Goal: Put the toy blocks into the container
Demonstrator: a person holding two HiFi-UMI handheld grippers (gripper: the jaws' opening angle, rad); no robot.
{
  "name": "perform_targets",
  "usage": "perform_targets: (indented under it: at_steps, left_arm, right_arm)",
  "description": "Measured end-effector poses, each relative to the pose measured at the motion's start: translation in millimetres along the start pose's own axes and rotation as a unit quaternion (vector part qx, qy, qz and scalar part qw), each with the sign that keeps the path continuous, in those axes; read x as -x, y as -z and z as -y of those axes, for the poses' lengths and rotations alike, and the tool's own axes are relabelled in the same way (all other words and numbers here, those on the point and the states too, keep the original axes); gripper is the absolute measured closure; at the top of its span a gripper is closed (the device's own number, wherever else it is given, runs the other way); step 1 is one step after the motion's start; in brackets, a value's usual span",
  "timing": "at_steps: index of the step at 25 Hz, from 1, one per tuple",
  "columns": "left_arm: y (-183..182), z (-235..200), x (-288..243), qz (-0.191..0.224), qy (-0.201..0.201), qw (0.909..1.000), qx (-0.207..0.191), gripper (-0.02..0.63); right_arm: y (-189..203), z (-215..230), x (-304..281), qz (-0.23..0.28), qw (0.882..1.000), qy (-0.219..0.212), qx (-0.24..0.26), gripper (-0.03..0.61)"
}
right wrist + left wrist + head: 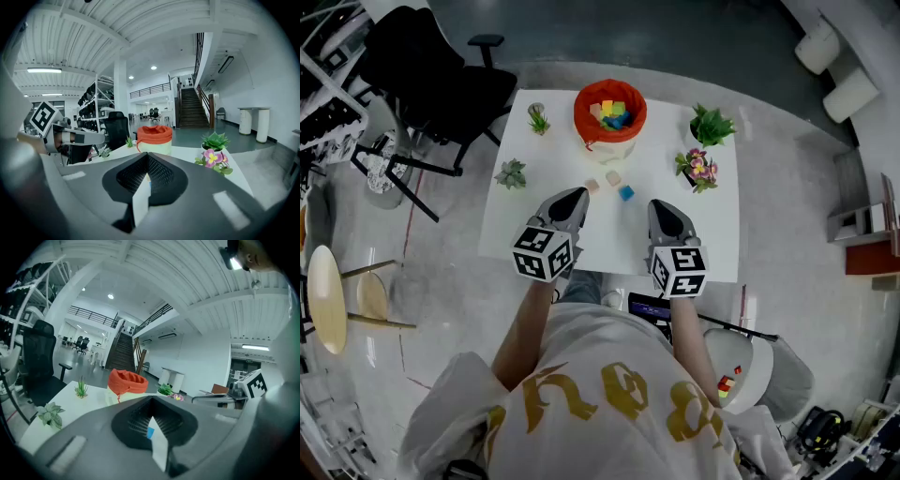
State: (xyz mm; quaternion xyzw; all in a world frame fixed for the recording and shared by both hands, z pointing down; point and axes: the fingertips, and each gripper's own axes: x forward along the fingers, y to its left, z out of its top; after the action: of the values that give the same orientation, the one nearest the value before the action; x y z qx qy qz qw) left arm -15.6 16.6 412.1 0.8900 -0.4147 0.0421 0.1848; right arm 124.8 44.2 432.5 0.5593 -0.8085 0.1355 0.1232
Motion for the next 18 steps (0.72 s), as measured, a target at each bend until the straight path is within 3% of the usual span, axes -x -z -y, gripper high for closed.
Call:
perform_targets:
  at_steps: [11, 14, 18]
  left_arm:
    - [9.1, -3.1, -7.2, -0.009, -0.003, 0.9999, 0.009, 0.614]
    - [14.0, -7.2, -8.2, -0.013, -0.011, 0.9997, 0.017, 0.614]
    - [24.9, -8.4, -11.7, -0.041, -0.016, 0.9991, 0.001, 0.614]
  right_arm:
    - [10.3, 3.1, -6.0, -0.008, 1.000, -0.006, -0.001, 0.549]
    - [18.4, 2.5, -9.6, -0.025, 1.000, -0.014, -0.013, 0.442]
    - [25.1, 3.1, -13.4, -0.036, 0.999, -0.014, -0.014, 0.428]
